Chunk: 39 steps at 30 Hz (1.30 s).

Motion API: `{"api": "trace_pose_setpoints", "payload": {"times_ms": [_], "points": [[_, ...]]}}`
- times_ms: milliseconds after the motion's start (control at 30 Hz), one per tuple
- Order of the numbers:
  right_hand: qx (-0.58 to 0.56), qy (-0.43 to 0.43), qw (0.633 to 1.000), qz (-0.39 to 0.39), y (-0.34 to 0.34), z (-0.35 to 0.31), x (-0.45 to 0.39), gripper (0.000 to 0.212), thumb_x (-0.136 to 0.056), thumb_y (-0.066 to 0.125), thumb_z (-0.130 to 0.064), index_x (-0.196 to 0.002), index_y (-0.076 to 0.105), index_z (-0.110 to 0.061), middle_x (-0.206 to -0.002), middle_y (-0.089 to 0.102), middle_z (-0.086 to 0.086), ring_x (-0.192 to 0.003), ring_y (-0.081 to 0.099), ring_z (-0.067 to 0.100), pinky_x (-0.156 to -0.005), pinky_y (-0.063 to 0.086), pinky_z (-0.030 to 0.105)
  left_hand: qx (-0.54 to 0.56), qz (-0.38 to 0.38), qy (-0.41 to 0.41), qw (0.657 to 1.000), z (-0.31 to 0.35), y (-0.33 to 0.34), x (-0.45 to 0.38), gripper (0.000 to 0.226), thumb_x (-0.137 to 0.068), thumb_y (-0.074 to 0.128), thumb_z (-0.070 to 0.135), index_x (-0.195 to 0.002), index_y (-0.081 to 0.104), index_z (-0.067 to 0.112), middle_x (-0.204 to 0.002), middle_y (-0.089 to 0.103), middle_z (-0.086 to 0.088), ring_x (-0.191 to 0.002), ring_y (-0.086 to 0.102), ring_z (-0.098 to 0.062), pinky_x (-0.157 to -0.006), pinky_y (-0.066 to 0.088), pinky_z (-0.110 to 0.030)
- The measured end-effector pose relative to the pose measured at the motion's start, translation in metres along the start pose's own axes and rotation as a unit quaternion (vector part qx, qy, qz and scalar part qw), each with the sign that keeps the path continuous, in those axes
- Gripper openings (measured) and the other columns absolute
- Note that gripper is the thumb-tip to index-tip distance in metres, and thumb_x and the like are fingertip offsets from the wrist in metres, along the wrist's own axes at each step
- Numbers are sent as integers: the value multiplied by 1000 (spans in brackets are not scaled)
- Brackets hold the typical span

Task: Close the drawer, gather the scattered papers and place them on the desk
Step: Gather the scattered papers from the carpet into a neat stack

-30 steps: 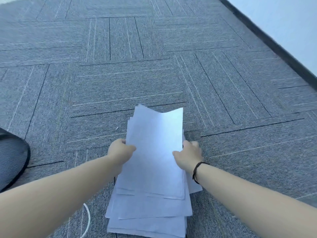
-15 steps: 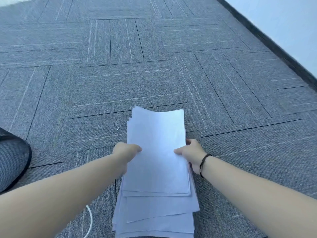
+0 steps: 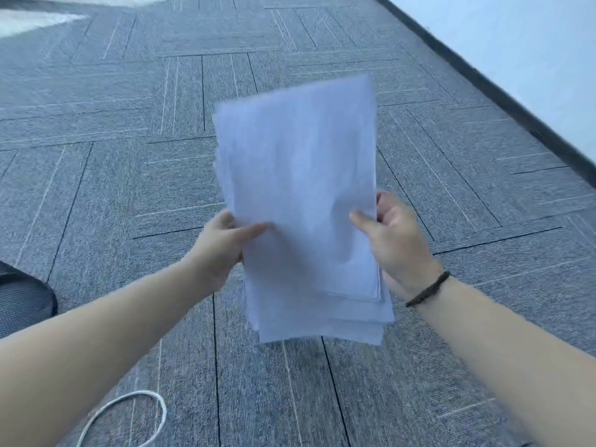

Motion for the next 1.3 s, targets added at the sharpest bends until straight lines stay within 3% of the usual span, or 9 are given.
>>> {"api": "trace_pose_setpoints", "payload": {"times_ms": [100, 233, 367, 533, 667, 900, 1033, 1167, 1300], "points": [[-80, -48, 996, 3, 1, -39, -7, 18, -88, 59, 3, -96, 65, -11, -99, 71, 20, -92, 67, 37, -89, 53, 62, 28, 35, 144, 989, 43, 13, -2, 57, -75, 83, 5, -118, 47, 16, -102, 75, -7, -87, 72, -23, -76, 60, -39], [-113, -88, 990, -5, -2, -53, -8, 23, -91, 55, 9, -104, 63, -7, -93, 74, 10, -87, 70, 27, -79, 59, 45, 25, 34, 225, 973, 66, 26, 3, 43, -71, 85, 8, -108, 63, 14, -99, 79, -5, -91, 74, -24, -81, 62, -40], [-32, -75, 997, 6, -6, -20, 1, 20, -89, 65, 0, -100, 71, -16, -89, 79, -9, -84, 73, 10, -73, 57, 27, -28, 27, 200, 979, 44, 23, 5, 43, -65, 90, 21, -104, 72, 18, -101, 81, -1, -96, 76, -19, -82, 60, -32], [0, -45, 999, 5, -15, 4, 3, 28, -84, 74, -9, -109, 68, -20, -103, 77, -5, -95, 73, 14, -75, 59, 28, -50, 7, 169, 984, 25, 16, 1, 47, -60, 90, 25, -102, 70, 25, -98, 81, 8, -93, 76, -11, -73, 58, -20], [-6, -17, 999, 27, -17, 13, -6, 45, -75, 83, -19, -116, 65, -11, -107, 77, 2, -98, 74, 19, -81, 59, 38, -62, -11, 166, 984, 25, 16, -2, 53, -61, 91, 21, -110, 70, 20, -105, 80, 3, -99, 76, -17, -78, 59, -26], [-6, -64, 998, 29, 2, 3, -7, 29, -79, 78, -3, -106, 71, -7, -87, 79, -7, -76, 73, 5, -62, 54, 18, -13, -22, 165, 986, 44, 16, -4, 28, -65, 82, 12, -93, 76, 13, -90, 81, -1, -87, 76, -22, -80, 61, -39], [-28, -82, 995, 51, 1, 1, -14, 34, -77, 80, -11, -108, 67, -13, -101, 78, 3, -88, 75, 18, -71, 60, 31, 32, -65, 164, 984, 43, 16, 0, 26, -73, 79, 11, -99, 75, 12, -100, 80, -5, -94, 75, -25, -80, 62, -38], [-23, -55, 997, 55, -7, 21, -10, 44, -80, 80, -12, -118, 60, -6, -104, 76, 2, -89, 73, 9, -70, 57, 23, -2, -57, 170, 984, 35, 8, -1, 47, -60, 87, 26, -102, 71, 13, -100, 81, -3, -93, 76, -19, -77, 58, -28], [-16, -25, 999, 31, -9, 40, -3, 34, -78, 81, -12, -110, 67, -16, -100, 79, -6, -91, 74, 7, -71, 57, 19, -41, -87, 181, 979, 27, 14, 4, 36, -61, 89, 18, -96, 80, 24, -104, 81, -1, -98, 76, -18, -81, 60, -29]]}}
Point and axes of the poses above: each hand's wrist, its own x-axis away from the middle knuckle, its own y-axis out of the palm, z = x × y, the point moved 1 cm from there along -x, towards the middle knuckle
